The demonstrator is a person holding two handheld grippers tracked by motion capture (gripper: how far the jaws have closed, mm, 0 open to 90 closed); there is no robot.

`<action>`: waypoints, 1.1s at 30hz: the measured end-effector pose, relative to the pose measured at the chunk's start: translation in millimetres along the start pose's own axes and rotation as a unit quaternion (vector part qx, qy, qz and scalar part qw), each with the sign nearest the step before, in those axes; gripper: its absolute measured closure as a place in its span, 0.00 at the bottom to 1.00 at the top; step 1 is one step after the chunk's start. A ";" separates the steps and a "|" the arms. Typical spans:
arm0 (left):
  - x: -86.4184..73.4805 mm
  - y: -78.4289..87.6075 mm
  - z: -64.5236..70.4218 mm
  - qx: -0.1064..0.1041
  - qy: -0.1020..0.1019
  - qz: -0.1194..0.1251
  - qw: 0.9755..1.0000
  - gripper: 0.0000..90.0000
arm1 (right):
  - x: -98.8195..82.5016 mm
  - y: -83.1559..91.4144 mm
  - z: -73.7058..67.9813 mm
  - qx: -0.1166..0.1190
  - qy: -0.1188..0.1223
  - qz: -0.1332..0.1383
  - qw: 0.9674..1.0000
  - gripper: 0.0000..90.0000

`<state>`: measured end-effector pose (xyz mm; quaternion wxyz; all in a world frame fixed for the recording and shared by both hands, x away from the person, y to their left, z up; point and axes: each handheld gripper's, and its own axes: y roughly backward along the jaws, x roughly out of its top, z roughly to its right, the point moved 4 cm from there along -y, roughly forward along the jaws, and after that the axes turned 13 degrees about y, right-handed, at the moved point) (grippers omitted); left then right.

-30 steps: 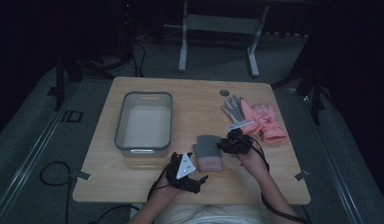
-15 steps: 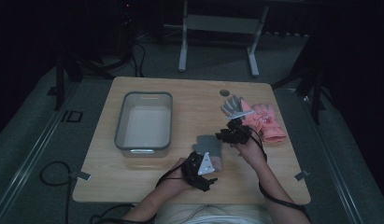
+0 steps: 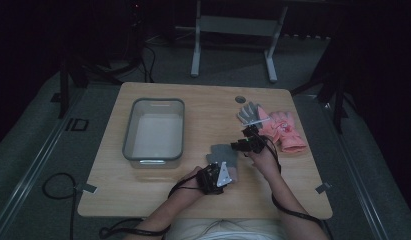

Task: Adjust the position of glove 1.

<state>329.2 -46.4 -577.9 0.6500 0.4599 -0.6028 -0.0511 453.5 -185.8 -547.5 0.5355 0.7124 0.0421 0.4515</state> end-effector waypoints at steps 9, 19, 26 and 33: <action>-0.6 0.5 -10.6 -0.040 0.017 -0.005 0.999 0.77 | -8.0 -22.4 -8.3 0.030 -0.020 -0.024 0.999 0.56; -2.7 0.5 -19.7 -0.078 0.038 -0.004 0.996 0.81 | -3.8 -26.7 -14.1 0.044 -0.017 -0.021 0.999 0.56; -1.7 0.7 -21.2 -0.081 0.037 -0.013 0.996 0.82 | 2.1 -33.9 -22.4 0.097 -0.008 -0.016 0.995 0.73; 3.8 2.6 -21.5 -0.075 0.043 -0.029 0.996 0.82 | 5.5 -28.0 -27.3 0.089 0.010 -0.009 0.996 0.83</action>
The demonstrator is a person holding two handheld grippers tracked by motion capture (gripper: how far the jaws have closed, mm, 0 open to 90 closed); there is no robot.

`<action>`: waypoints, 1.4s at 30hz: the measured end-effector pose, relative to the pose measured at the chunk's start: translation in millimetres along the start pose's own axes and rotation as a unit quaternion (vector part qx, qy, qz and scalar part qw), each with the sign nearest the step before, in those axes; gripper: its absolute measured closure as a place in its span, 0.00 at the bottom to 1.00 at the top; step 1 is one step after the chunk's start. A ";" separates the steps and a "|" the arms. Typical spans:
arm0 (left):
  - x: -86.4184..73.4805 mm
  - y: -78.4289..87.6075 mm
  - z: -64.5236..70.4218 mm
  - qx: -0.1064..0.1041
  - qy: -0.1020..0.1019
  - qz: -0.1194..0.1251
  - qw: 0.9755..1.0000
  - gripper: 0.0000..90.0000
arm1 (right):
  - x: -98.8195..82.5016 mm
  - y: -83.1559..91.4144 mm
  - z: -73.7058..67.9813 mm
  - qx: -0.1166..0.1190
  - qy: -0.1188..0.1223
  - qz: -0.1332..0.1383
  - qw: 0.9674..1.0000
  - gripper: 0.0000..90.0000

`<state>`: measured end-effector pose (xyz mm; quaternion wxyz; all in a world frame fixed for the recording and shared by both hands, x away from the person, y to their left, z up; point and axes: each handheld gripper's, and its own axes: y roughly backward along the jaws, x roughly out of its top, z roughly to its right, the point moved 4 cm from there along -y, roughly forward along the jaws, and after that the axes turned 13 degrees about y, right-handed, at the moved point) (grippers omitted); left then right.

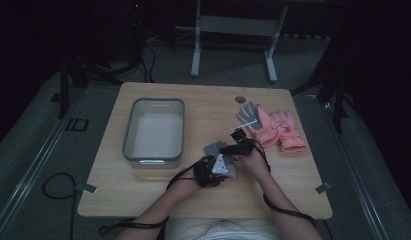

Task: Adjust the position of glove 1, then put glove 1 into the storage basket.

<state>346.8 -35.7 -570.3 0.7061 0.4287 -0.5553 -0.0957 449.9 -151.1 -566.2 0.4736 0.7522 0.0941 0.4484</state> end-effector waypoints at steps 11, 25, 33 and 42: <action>28.8 28.1 -5.9 0.020 -0.025 0.000 0.999 0.83 | 17.5 38.7 0.1 -0.011 -0.004 0.053 0.999 0.83; 52.3 72.0 -21.6 0.035 -0.056 0.001 0.998 0.83 | 56.0 68.0 -12.0 -0.015 0.015 0.096 0.995 0.83; 55.4 92.5 -32.6 0.043 -0.057 0.007 0.997 0.83 | 78.2 73.8 -22.1 -0.019 0.032 0.106 0.994 0.83; 54.8 111.6 -45.7 0.047 -0.057 -0.001 0.997 0.83 | 101.2 73.0 -34.2 -0.018 0.051 0.109 0.993 0.83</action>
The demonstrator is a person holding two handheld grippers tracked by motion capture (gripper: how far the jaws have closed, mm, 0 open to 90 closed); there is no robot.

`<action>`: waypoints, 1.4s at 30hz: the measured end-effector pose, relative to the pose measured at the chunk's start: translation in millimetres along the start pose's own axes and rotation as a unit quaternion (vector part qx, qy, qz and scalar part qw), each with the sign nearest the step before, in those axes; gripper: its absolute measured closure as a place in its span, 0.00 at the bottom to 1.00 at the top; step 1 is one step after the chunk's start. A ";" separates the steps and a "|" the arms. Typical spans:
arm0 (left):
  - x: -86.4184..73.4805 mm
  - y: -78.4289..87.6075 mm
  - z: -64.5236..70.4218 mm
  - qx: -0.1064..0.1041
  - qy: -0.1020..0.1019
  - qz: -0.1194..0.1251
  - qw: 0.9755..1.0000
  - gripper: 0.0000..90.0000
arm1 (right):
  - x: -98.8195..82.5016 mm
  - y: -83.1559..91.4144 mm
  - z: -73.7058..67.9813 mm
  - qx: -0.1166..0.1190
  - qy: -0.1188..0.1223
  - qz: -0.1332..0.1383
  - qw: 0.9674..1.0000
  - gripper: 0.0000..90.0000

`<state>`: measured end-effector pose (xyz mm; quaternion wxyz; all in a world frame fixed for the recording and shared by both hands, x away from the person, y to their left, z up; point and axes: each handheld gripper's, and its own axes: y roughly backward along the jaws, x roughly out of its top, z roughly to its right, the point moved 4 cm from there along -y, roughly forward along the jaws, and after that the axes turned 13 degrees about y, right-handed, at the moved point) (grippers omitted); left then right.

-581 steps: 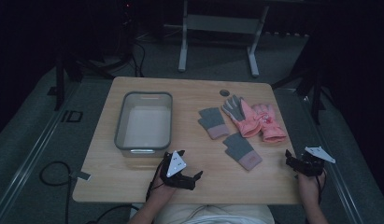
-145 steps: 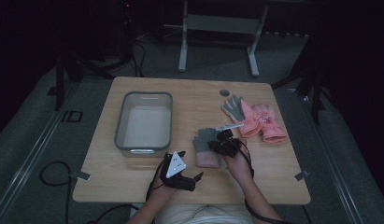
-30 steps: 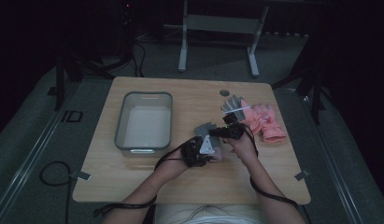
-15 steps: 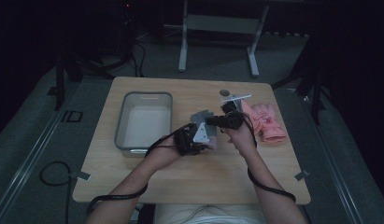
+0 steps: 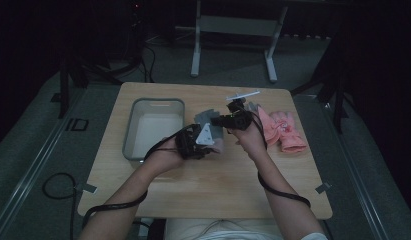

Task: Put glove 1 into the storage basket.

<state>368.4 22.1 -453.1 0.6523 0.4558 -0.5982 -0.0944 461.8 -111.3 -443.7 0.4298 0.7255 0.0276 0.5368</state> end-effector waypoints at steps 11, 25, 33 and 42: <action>-16.5 29.4 -26.4 0.010 0.000 -0.015 1.000 0.83 | 33.0 -20.0 -18.0 0.014 0.014 0.011 1.000 0.83; -58.6 65.2 -61.6 0.019 -0.011 -0.060 0.998 0.83 | 68.0 -63.7 -57.9 0.033 0.039 0.035 0.998 0.83; -87.3 74.5 -75.5 0.022 -0.002 -0.069 0.997 0.82 | 71.8 -91.3 -74.4 0.047 0.036 0.036 0.998 0.83; -107.5 49.6 -96.1 0.017 0.010 -0.109 0.994 0.82 | 65.3 -126.8 -71.0 0.050 0.018 0.021 0.998 0.83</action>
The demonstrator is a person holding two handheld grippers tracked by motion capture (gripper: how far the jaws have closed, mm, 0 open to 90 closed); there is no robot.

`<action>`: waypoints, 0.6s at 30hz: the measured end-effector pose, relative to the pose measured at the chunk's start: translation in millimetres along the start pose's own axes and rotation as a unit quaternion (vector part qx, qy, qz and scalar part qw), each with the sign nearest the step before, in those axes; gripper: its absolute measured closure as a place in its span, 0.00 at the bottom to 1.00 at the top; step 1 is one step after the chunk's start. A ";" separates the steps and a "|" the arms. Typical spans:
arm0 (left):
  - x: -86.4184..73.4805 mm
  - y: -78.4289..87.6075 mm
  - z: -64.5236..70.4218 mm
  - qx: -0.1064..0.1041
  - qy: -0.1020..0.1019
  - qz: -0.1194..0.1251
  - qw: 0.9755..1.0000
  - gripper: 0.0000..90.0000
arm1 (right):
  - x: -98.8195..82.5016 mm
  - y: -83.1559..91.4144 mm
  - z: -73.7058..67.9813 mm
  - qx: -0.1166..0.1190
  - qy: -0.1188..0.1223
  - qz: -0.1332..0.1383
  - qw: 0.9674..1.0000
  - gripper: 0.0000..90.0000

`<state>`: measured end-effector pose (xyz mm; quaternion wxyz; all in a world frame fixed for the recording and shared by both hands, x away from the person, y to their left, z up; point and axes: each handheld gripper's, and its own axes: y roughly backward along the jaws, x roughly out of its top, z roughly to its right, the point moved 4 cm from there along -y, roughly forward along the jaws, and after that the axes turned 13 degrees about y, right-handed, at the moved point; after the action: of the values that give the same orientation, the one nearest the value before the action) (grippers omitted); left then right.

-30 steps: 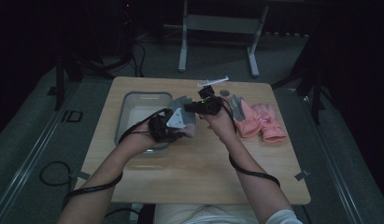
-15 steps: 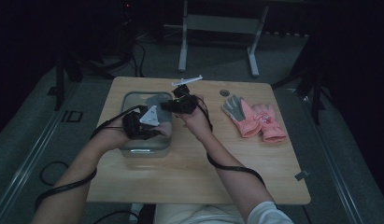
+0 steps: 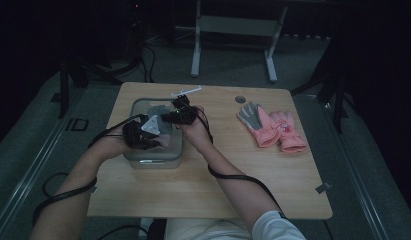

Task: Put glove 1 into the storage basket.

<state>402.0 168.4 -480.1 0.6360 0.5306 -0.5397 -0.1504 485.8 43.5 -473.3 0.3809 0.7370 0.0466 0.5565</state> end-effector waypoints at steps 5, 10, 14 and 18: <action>-4.8 -10.6 -7.2 0.002 0.003 -0.011 1.000 0.82 | -5.6 -19.1 6.5 -0.013 0.000 -0.015 1.000 0.83; -8.7 -36.7 -13.0 -0.011 0.005 -0.037 0.999 0.82 | -12.2 -36.6 13.7 -0.025 -0.001 -0.042 0.999 0.82; -7.0 -55.1 -15.5 -0.018 -0.008 -0.073 0.997 0.82 | -16.7 -45.8 15.0 -0.028 0.013 -0.058 0.998 0.81; -4.4 -65.0 -16.6 -0.015 -0.012 -0.091 0.996 0.81 | -15.7 -46.6 15.5 -0.033 0.012 -0.063 0.997 0.75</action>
<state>439.2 154.8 -534.4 0.6213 0.5663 -0.4941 -0.2218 509.7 60.7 -515.6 0.4385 0.7130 0.0795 0.5413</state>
